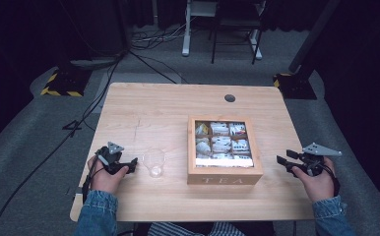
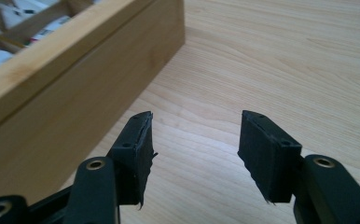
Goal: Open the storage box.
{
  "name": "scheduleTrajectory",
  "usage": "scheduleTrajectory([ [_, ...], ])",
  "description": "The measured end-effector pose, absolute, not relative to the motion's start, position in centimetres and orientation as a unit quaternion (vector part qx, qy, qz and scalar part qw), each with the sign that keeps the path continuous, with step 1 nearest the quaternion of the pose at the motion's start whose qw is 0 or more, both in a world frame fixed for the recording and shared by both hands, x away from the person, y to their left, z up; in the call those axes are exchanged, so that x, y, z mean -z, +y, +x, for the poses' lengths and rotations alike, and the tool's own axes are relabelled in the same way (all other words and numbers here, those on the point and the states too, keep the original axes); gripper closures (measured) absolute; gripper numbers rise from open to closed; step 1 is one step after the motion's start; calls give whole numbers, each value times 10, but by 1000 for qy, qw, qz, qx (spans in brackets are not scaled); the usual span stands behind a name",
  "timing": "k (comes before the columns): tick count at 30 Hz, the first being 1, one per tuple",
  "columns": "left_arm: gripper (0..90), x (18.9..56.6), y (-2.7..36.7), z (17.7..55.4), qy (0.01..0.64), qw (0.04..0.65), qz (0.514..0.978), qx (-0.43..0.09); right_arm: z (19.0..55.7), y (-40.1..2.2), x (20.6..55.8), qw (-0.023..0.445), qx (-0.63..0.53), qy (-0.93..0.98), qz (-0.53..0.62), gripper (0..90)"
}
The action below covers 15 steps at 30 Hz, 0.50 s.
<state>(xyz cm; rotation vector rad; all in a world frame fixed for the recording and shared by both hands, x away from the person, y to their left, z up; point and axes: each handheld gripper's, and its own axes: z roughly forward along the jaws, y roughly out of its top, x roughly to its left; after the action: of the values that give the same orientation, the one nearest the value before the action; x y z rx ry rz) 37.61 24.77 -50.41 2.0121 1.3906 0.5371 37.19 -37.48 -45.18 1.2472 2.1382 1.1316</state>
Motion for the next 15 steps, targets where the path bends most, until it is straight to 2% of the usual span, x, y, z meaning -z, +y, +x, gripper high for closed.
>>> scheduleTrajectory([
  [15,166,504,248,376,527,314,763,-203,348,-346,421,178,-416,779,434,463],
])
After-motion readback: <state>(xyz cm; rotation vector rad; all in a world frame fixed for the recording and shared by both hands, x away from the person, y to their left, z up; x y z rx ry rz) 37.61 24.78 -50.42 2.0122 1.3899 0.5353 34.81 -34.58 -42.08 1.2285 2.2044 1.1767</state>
